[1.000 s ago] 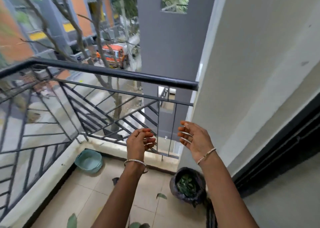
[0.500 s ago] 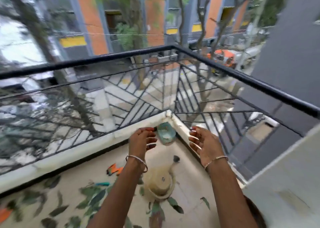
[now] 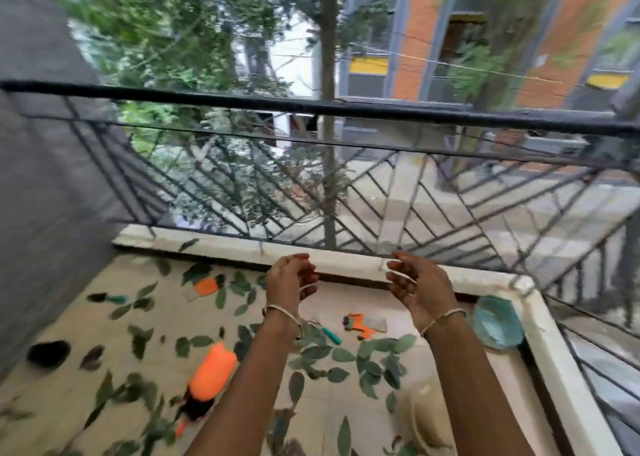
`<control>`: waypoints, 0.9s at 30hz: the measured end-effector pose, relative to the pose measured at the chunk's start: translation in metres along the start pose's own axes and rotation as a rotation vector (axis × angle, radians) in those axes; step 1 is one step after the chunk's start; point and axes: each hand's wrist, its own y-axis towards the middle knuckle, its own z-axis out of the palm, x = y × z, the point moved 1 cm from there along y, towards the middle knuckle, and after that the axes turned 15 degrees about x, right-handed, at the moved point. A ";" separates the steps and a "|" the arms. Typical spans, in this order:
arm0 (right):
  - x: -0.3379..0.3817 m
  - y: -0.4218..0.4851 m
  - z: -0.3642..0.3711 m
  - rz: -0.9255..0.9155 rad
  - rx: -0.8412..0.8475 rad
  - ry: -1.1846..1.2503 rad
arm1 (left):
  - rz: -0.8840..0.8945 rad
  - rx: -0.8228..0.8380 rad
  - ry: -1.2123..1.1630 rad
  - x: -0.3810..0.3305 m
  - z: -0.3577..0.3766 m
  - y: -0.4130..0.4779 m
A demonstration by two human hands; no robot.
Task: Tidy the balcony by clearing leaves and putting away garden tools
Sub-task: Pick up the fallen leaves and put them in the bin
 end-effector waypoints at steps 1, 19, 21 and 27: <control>-0.004 0.019 0.021 0.015 0.035 -0.013 | 0.013 -0.037 -0.021 -0.011 -0.018 0.011; -0.097 0.215 0.313 0.305 0.472 -0.259 | 0.154 -0.609 -0.294 -0.119 -0.264 0.119; -0.106 0.236 0.336 0.337 0.497 -0.287 | 0.149 -0.647 -0.328 -0.124 -0.281 0.134; -0.125 0.325 0.414 0.434 0.601 -0.346 | 0.190 -0.803 -0.384 -0.153 -0.324 0.202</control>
